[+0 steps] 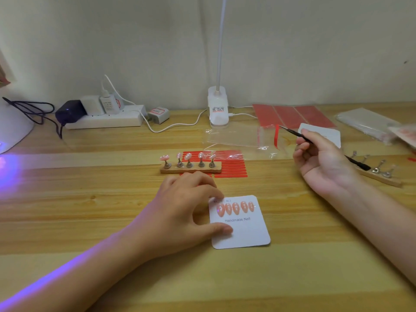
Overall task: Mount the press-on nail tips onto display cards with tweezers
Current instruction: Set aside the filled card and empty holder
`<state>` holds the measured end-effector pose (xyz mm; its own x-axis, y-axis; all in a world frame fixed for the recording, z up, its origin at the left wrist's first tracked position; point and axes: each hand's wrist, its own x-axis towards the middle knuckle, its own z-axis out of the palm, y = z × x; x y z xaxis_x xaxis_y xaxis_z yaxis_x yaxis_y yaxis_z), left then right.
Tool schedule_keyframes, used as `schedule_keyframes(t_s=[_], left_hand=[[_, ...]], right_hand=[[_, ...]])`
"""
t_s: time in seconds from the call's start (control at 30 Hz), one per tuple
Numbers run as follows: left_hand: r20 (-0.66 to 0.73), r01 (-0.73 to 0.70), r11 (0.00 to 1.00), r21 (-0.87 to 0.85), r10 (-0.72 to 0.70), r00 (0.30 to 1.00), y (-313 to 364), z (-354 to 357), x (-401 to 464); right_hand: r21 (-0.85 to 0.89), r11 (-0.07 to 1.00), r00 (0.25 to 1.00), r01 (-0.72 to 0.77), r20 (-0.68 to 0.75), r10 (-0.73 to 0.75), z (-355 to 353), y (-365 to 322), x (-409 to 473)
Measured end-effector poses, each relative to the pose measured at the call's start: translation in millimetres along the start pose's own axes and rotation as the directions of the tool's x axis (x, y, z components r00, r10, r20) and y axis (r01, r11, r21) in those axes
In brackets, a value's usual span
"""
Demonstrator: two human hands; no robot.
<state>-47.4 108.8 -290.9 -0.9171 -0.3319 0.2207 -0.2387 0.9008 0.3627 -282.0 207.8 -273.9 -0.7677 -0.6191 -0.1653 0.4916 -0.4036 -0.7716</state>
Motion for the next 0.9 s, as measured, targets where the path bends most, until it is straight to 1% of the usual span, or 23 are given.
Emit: schedule_keyframes(t_s=[0.1,0.27,0.33,0.4,0.5,0.63,0.77,0.9], left_hand=[[-0.005,-0.012,0.998,-0.066,0.012,1.0,0.1,-0.7,1.9],[-0.111,-0.026,0.993,-0.117,0.013,0.994,2.2,-5.0,11.2],[-0.135,-0.015,0.99,-0.138,-0.004,0.991,1.0,-6.0,15.4],[-0.128,0.014,0.989,-0.147,-0.033,0.991,-1.1,-5.9,19.4],[-0.12,0.045,0.994,-0.105,-0.057,0.991,-2.5,-3.3,24.9],[-0.131,0.063,0.998,0.003,-0.062,0.989,-0.5,-1.1,31.7],[-0.101,0.094,0.995,0.041,-0.089,0.991,2.1,-1.4,35.3],[-0.109,0.096,0.987,0.128,-0.082,0.991,4.8,-0.9,32.8]], right_hand=[[0.003,1.0,1.0,-0.026,0.003,0.026,0.7,1.1,0.0],[0.024,0.999,0.999,-0.041,0.018,0.041,-1.7,3.0,0.5],[0.024,0.999,0.999,-0.043,0.023,0.042,-1.6,3.9,0.4],[0.02,0.999,0.999,-0.042,0.025,0.042,-1.4,4.5,1.0],[-0.002,0.999,0.999,-0.039,0.033,0.039,-1.7,5.2,0.5],[-0.046,0.999,0.998,-0.013,0.058,0.016,-2.0,7.4,-2.3],[-0.107,0.994,0.997,0.03,0.079,-0.022,-0.2,9.3,-7.3],[-0.14,0.987,0.993,0.08,0.098,-0.066,2.5,10.4,-11.0]])
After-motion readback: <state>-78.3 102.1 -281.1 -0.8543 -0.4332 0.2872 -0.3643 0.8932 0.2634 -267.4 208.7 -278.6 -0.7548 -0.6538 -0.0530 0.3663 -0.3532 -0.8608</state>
